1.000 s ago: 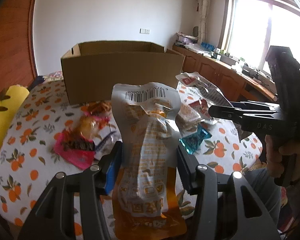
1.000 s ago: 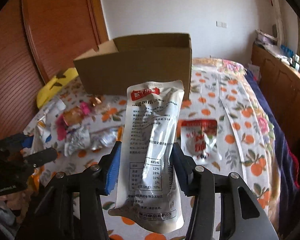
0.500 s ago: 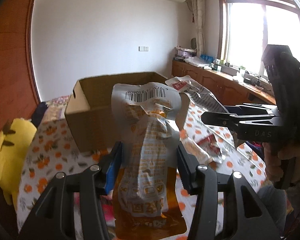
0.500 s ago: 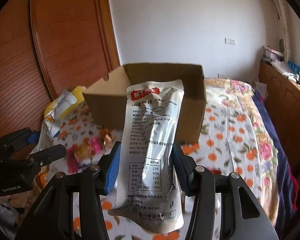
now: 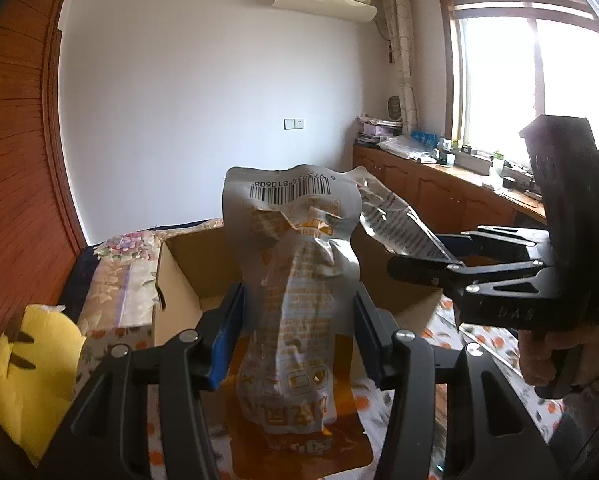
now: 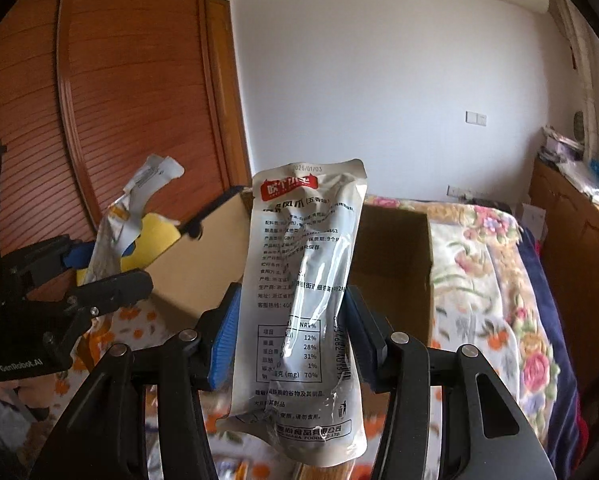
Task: Organize snacks
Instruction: 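Lower both packets into the cardboard box and open both tools, then move both tools back over the snacks on the bedspread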
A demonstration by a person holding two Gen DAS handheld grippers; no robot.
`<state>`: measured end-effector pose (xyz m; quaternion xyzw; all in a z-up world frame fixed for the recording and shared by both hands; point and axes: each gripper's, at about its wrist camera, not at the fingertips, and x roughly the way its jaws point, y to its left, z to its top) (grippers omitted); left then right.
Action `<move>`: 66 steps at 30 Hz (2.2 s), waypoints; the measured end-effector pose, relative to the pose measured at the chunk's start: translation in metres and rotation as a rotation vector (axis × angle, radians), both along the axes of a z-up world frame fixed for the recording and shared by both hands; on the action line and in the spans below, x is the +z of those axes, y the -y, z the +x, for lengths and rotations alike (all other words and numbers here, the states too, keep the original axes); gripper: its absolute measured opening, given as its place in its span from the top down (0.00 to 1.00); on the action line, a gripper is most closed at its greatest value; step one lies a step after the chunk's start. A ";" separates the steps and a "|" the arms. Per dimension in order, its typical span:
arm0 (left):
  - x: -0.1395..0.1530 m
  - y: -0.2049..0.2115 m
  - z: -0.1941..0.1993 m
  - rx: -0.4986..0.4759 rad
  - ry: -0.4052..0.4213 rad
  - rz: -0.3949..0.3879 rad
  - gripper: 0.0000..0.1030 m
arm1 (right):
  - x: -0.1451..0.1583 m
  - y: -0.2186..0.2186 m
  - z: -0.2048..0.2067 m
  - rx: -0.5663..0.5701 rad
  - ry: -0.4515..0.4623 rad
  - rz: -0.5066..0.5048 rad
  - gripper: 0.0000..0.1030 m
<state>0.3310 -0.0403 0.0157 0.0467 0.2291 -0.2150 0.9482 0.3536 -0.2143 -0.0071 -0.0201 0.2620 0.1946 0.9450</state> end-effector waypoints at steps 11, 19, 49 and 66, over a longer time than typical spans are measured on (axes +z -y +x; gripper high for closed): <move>-0.026 0.008 0.070 0.011 -0.058 0.017 0.47 | -0.037 -0.008 0.075 -0.005 -0.094 -0.014 0.46; -0.046 0.015 0.084 0.037 -0.102 0.025 0.39 | -0.056 -0.017 0.078 -0.021 -0.120 -0.077 0.32; -0.063 -0.010 -0.066 -0.011 -0.125 0.056 0.36 | -0.056 0.016 -0.077 -0.108 -0.140 -0.020 0.26; -0.118 -0.004 -0.121 -0.087 -0.225 0.077 0.36 | -0.075 0.030 -0.096 -0.185 -0.203 -0.077 0.27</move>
